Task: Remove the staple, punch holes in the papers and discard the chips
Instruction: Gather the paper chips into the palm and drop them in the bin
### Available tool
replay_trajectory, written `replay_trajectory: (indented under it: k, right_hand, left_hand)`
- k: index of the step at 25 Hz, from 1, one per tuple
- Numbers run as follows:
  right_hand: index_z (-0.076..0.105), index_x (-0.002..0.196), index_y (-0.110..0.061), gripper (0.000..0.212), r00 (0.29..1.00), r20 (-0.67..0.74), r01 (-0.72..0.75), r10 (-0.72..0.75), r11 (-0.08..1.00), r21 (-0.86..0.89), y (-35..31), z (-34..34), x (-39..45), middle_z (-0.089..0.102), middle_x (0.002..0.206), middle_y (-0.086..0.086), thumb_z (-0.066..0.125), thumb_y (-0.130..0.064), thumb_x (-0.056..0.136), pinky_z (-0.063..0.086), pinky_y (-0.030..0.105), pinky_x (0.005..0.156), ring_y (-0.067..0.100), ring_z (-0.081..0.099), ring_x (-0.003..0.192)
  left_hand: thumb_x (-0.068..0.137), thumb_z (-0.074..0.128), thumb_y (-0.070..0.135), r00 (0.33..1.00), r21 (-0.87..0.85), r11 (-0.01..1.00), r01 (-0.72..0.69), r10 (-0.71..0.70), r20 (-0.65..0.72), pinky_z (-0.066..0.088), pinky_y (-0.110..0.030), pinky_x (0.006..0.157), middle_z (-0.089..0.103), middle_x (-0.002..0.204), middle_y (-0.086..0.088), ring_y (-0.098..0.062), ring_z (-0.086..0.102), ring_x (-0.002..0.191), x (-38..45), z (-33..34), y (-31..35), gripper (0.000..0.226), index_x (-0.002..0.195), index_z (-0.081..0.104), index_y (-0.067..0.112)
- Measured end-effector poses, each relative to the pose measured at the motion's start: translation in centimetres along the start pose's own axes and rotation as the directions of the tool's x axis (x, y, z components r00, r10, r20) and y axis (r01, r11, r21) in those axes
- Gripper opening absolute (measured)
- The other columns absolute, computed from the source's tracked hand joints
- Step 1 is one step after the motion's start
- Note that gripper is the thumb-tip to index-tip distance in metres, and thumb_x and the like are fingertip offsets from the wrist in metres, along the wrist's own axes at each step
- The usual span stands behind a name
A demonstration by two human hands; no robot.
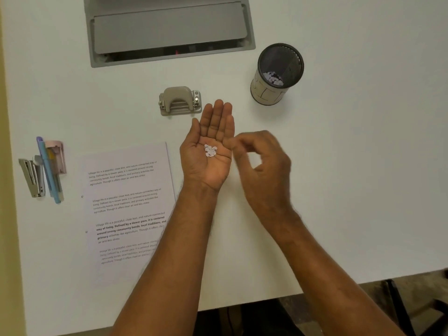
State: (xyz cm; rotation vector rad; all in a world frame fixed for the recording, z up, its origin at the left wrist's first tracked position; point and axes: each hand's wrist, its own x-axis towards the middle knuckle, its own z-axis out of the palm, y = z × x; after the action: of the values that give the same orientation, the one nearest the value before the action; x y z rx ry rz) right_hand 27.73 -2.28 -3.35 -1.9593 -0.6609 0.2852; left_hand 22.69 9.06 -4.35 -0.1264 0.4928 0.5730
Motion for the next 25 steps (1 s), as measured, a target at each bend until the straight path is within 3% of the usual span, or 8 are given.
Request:
replay_trajectory:
  k: [2, 4, 7, 9, 14, 18, 21, 25]
  right_hand:
    - [0.064, 0.110, -0.020, 0.014, 0.975, -0.221, -0.013, 0.026, 0.998, 0.058, -0.2, -1.5, 1.8, 0.064, 0.108, -0.004, 0.072, -0.027, 0.101, 0.058, 0.033, 0.088, 0.014, 0.065, 0.099]
    - [0.056, 0.127, -0.011, 0.046, 0.941, -0.308, -0.121, 0.140, 0.990, 0.079, 0.2, -2.8, 4.8, 0.058, 0.125, 0.005, 0.082, -0.025, 0.091, 0.056, 0.040, 0.100, 0.022, 0.061, 0.109]
    - [0.030, 0.158, -0.010, 0.105, 0.927, -0.194, -0.326, 0.321, 0.945, 0.006, 2.2, -3.0, 8.9, 0.037, 0.158, 0.009, 0.095, -0.031, 0.077, 0.045, 0.040, 0.117, 0.026, 0.045, 0.141]
    - [0.018, 0.164, -0.009, 0.124, 0.941, -0.124, -0.321, 0.314, 0.946, -0.039, 3.3, -2.8, 10.8, 0.027, 0.168, 0.010, 0.098, -0.034, 0.073, 0.040, 0.046, 0.122, 0.028, 0.034, 0.152]
    - [0.028, 0.161, -0.010, 0.117, 0.967, -0.102, -0.230, 0.234, 0.972, 0.049, 4.7, -2.0, 13.1, 0.043, 0.162, 0.008, 0.100, -0.029, 0.071, 0.046, 0.041, 0.120, 0.023, 0.046, 0.148]
    - [0.042, 0.151, -0.010, 0.099, 0.980, -0.103, -0.157, 0.167, 0.983, 0.098, 5.1, -2.1, 13.5, 0.058, 0.148, 0.005, 0.099, -0.022, 0.071, 0.055, 0.038, 0.108, 0.019, 0.059, 0.133]
    - [0.044, 0.149, -0.009, 0.095, 0.982, -0.104, -0.149, 0.160, 0.983, 0.104, 5.1, -2.2, 13.2, 0.059, 0.145, 0.005, 0.098, -0.023, 0.073, 0.058, 0.032, 0.105, 0.015, 0.060, 0.129]
    - [0.042, 0.151, -0.009, 0.093, 0.982, -0.104, -0.153, 0.160, 0.986, 0.071, 5.2, -2.0, 13.4, 0.057, 0.146, 0.005, 0.096, -0.030, 0.077, 0.054, 0.018, 0.103, 0.008, 0.055, 0.126]
  left_hand:
    - [0.112, 0.037, 0.025, 1.000, -0.004, 1.000, -0.005, 0.005, 0.020, 0.061, -0.047, 0.094, 0.073, 0.120, -0.025, -0.041, 0.073, 0.110, 1.1, 1.4, -0.1, 0.048, 0.113, 0.073, -0.007]
    - [0.112, 0.038, 0.025, 0.999, -0.002, 1.000, -0.001, 0.001, 0.037, 0.059, -0.048, 0.095, 0.072, 0.121, -0.026, -0.041, 0.071, 0.113, 2.4, 2.9, -0.3, 0.048, 0.113, 0.073, -0.008]
    - [0.112, 0.037, 0.025, 0.998, 0.019, 1.000, 0.001, -0.003, 0.070, 0.056, -0.048, 0.098, 0.071, 0.122, -0.027, -0.035, 0.063, 0.124, 4.6, 5.3, -1.2, 0.050, 0.110, 0.073, -0.009]
    - [0.112, 0.035, 0.026, 0.996, 0.050, 0.999, -0.008, 0.003, 0.092, 0.054, -0.047, 0.099, 0.070, 0.128, -0.024, -0.033, 0.060, 0.126, 6.0, 6.9, -1.8, 0.050, 0.111, 0.071, -0.009]
    - [0.113, 0.033, 0.029, 0.990, 0.133, 0.988, -0.077, 0.060, 0.128, 0.058, -0.047, 0.094, 0.064, 0.130, -0.021, -0.034, 0.063, 0.119, 9.6, 10.0, -2.9, 0.051, 0.110, 0.068, -0.008]
    - [0.113, 0.032, 0.040, 0.985, 0.318, 0.936, -0.149, 0.111, 0.135, 0.063, -0.045, 0.088, 0.076, 0.111, -0.025, -0.038, 0.077, 0.099, 11.9, 11.5, -3.7, 0.059, 0.108, 0.069, -0.006]
    - [0.110, 0.029, 0.052, 0.976, 0.592, 0.777, -0.215, 0.161, 0.144, 0.064, -0.044, 0.086, 0.078, 0.106, -0.023, -0.037, 0.077, 0.100, 12.8, 12.1, -5.0, 0.070, 0.106, 0.072, -0.003]
    - [0.110, 0.017, 0.052, 0.946, 0.843, 0.436, -0.315, 0.212, 0.244, 0.064, -0.047, 0.086, 0.080, 0.097, -0.020, -0.035, 0.079, 0.094, 13.1, 11.8, -6.7, 0.080, 0.101, 0.077, -0.001]
